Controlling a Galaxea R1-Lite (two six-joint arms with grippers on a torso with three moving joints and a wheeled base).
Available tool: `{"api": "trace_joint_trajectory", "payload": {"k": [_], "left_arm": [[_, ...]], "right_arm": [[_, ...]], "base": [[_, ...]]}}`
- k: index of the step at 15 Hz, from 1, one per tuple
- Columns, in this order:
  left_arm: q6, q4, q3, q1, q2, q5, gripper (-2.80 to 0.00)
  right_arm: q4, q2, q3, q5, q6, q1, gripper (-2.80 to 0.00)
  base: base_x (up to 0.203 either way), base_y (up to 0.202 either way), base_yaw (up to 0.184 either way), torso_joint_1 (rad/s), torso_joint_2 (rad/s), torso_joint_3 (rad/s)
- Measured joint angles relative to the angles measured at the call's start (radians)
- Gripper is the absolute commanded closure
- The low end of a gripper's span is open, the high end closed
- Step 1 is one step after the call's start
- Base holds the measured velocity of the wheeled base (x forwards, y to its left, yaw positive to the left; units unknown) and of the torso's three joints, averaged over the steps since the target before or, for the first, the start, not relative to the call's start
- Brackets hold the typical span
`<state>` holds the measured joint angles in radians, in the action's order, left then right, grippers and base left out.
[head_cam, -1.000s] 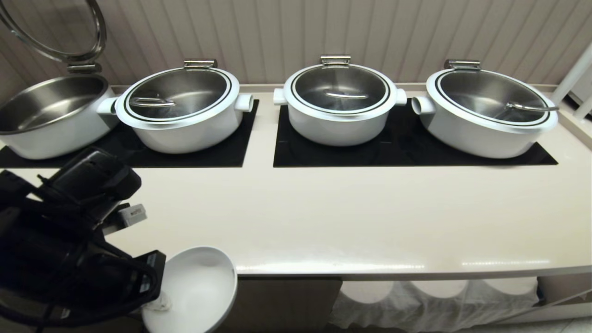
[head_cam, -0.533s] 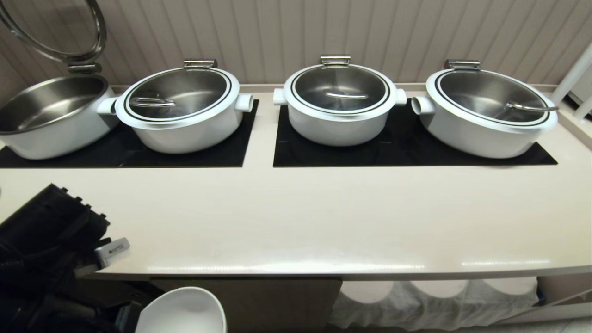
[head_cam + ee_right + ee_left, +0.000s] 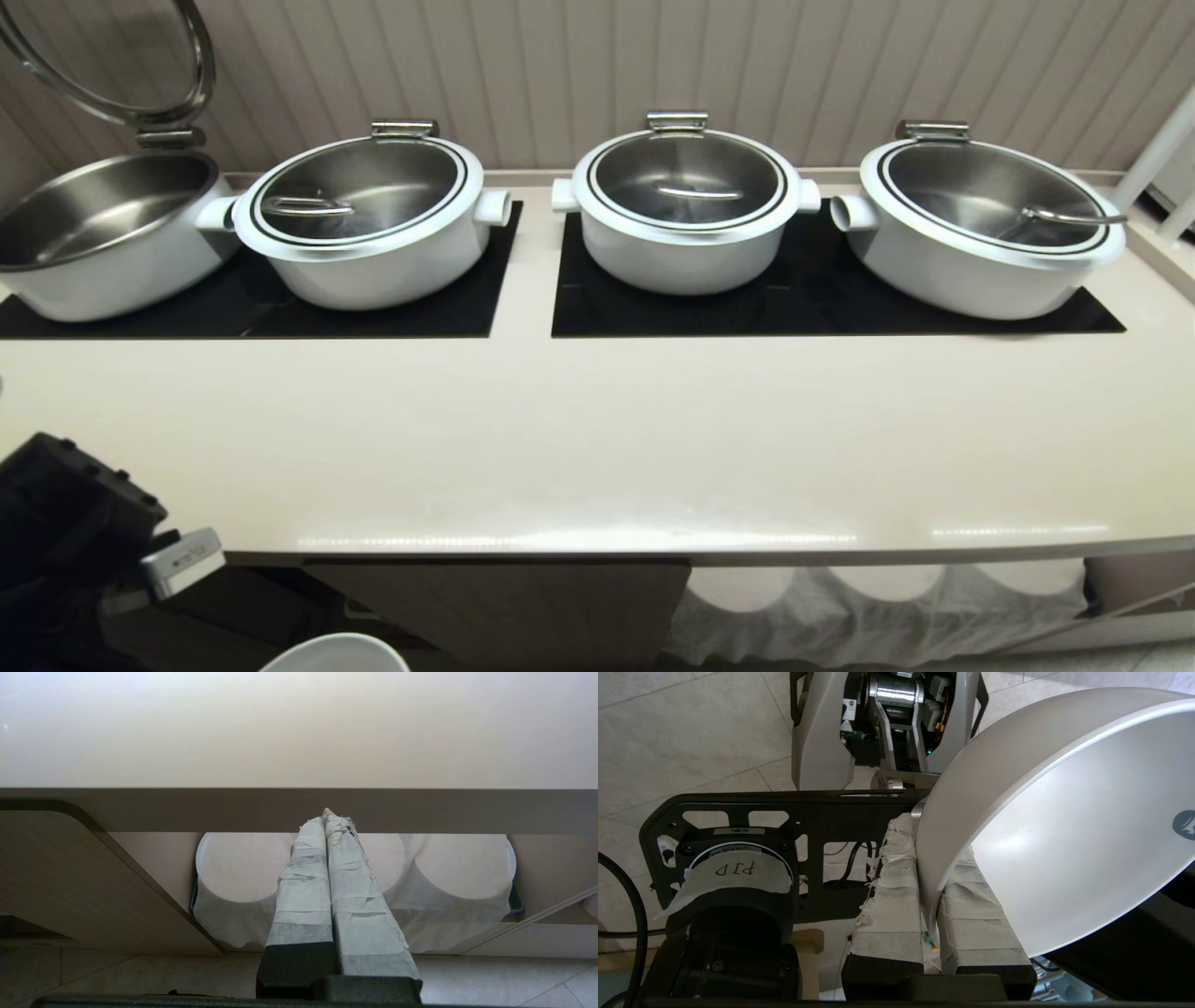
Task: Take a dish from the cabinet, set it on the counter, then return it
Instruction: Put it back into the cabinet
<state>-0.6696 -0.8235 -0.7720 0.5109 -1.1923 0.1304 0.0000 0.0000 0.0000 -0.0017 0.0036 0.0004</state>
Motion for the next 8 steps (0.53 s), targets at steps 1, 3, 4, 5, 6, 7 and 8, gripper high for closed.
{"api": "trace_joint_trajectory", "payload": {"k": [1,3,4,5,6,7,8], "left_arm": [[0.000,0.000,0.003,0.000,0.003,0.000,0.00],[0.000,0.000,0.013,0.000,0.008,-0.001,0.00],[0.000,0.000,0.014,0.000,0.010,-0.002,0.00],[0.000,-0.001,0.018,0.000,0.011,-0.004,0.00],[0.000,0.000,0.018,0.000,0.012,-0.004,0.00],[0.000,0.000,0.019,0.000,0.013,-0.004,0.00],[0.000,0.000,0.020,0.000,0.013,-0.002,0.00]], "right_arm": [[0.000,0.000,0.000,0.000,0.000,0.000,0.00],[0.000,0.000,0.000,0.000,0.000,0.000,0.00],[0.000,0.000,0.000,0.000,0.000,0.000,0.00],[0.000,0.000,0.000,0.000,0.000,0.000,0.00],[0.000,0.000,0.000,0.000,0.000,0.000,0.00],[0.000,0.000,0.000,0.000,0.001,0.000,0.00],[0.000,0.000,0.000,0.000,0.001,0.000,0.00]], "base": [[0.000,0.000,0.000,0.000,0.00,0.000],[0.000,0.000,0.000,0.000,0.00,0.000],[0.000,0.000,0.000,0.000,0.00,0.000],[0.000,0.000,0.000,0.000,0.00,0.000],[0.000,0.000,0.000,0.000,0.00,0.000],[0.000,0.000,0.000,0.000,0.00,0.000],[0.000,0.000,0.000,0.000,0.00,0.000]]}}
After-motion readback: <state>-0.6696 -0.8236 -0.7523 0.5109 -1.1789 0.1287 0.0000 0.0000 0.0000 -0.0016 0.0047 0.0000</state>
